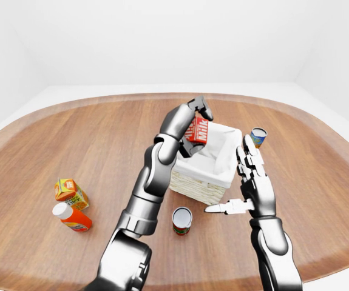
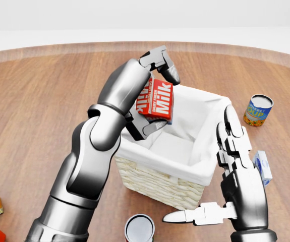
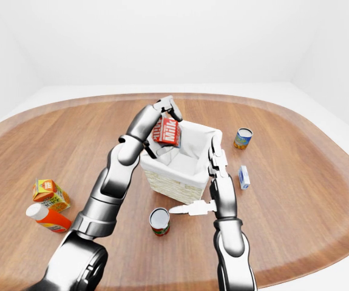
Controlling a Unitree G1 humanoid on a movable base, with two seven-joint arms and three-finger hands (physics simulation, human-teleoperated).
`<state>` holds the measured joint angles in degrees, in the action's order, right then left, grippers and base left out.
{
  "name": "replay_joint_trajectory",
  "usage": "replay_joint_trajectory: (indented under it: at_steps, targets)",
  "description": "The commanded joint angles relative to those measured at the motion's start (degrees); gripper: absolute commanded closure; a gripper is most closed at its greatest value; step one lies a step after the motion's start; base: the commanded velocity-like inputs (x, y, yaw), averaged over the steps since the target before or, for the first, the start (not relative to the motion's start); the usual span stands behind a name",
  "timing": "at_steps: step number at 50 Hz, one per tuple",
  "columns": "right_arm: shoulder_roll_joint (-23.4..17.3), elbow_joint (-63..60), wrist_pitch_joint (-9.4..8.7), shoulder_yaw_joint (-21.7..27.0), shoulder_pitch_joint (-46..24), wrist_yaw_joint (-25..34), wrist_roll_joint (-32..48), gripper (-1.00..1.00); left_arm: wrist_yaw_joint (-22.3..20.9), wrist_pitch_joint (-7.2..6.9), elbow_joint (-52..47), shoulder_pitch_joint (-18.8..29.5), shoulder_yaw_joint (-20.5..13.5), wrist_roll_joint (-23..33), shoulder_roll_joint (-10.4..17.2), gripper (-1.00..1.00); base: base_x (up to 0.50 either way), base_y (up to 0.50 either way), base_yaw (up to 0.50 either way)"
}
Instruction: Pick the milk and place it in the basket.
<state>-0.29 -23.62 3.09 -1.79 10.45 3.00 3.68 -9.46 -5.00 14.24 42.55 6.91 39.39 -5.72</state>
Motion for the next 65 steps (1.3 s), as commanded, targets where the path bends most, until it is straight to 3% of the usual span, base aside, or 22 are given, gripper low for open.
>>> replay_joint_trajectory:
  at_steps: [1, 10, 16, 23, 30, 35, 41, 46, 65]
  targets:
    - [0.01, 0.22, 0.19, 0.04, -0.05, 0.04, -0.02, -1.0, 5.34, 0.0, 9.97, 6.55, -1.34, -4.05, -0.43, 1.0, 0.0, 0.0, 0.0]
    - [0.0, -0.02, 0.05, 0.13, 0.02, 0.09, -0.12, -1.0, 9.09, 2.1, 19.77, 10.93, -1.49, -6.06, -0.92, 1.0, 0.0, 0.0, 0.0]
    - [0.01, 0.02, 0.19, 0.1, 0.09, 0.13, -0.16, -1.0, 9.32, 1.6, 20.47, 11.8, -1.27, -5.9, -1.64, 1.0, 0.0, 0.0, 0.0]
    - [0.0, -0.01, 0.16, 0.16, 0.07, 0.15, -0.21, -1.0, 10.72, 2.82, 23.76, 13.03, -1.2, -6.05, -2.16, 1.0, 0.0, 0.0, 0.0]
    - [-0.01, -0.08, 0.2, 0.18, 0.16, 0.25, -0.29, -1.0, 12.55, 4.73, 28.78, 15.01, -1.39, -6.44, -2.62, 1.0, 0.0, 0.0, 0.0]
    - [0.01, 0.07, 0.35, 0.13, 0.19, 0.31, -0.3, -1.0, 14.88, 7.42, 35.09, 17.27, -1.79, -6.91, -2.65, 1.0, 0.0, 0.0, 0.0]
    - [-0.01, 0.01, 0.43, 0.12, 0.3, 0.36, -0.4, -1.0, 15.97, 8.4, 38.02, 18.64, -2.03, -7.45, -2.89, 1.0, 0.0, 0.0, 0.0]
    - [0.0, 0.23, 0.58, 0.04, 0.27, 0.36, -0.34, -1.0, 17.34, 10.0, 41.76, 19.86, -2.21, -7.64, -2.78, 1.0, 0.0, 0.0, 0.0]
    - [-0.02, -0.1, 0.5, -0.23, 0.51, 0.45, -0.42, -1.0, 19.83, 10.0, 48.29, 21.24, -2.23, -6.83, -3.87, 1.0, 0.0, 0.0, 0.0]
